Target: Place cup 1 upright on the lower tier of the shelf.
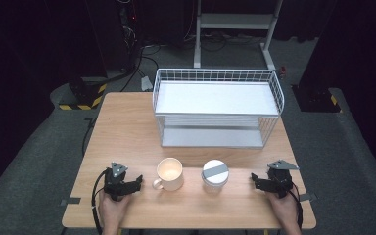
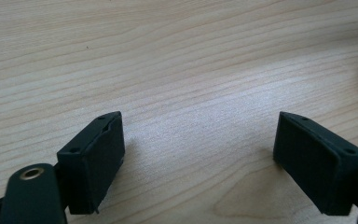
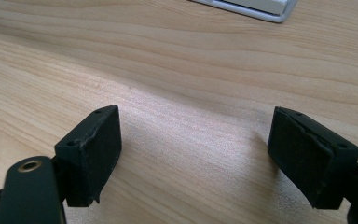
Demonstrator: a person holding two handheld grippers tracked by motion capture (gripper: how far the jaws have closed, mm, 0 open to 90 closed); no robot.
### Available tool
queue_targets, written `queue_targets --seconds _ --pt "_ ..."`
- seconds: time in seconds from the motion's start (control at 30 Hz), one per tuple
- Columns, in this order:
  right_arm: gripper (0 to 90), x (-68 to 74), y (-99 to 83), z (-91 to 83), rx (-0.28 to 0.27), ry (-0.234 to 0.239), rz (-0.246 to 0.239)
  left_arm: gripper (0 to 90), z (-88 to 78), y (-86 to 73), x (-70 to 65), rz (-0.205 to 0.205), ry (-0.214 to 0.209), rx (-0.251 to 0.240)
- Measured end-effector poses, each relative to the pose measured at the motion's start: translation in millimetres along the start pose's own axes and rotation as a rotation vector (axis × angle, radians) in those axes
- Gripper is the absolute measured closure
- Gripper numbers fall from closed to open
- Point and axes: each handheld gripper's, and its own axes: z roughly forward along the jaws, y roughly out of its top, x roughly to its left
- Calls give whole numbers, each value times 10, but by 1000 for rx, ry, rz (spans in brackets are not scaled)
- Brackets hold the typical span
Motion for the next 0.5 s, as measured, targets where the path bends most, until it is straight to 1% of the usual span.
queue_targets --seconds 0.13,0.5 --pt "176 0 0 0 0 0 0 165 1 -1 -4 -9 -2 -2" --pt "176 -2 1 1 0 1 -1 169 1 -2 -2 -12 -3 -4"
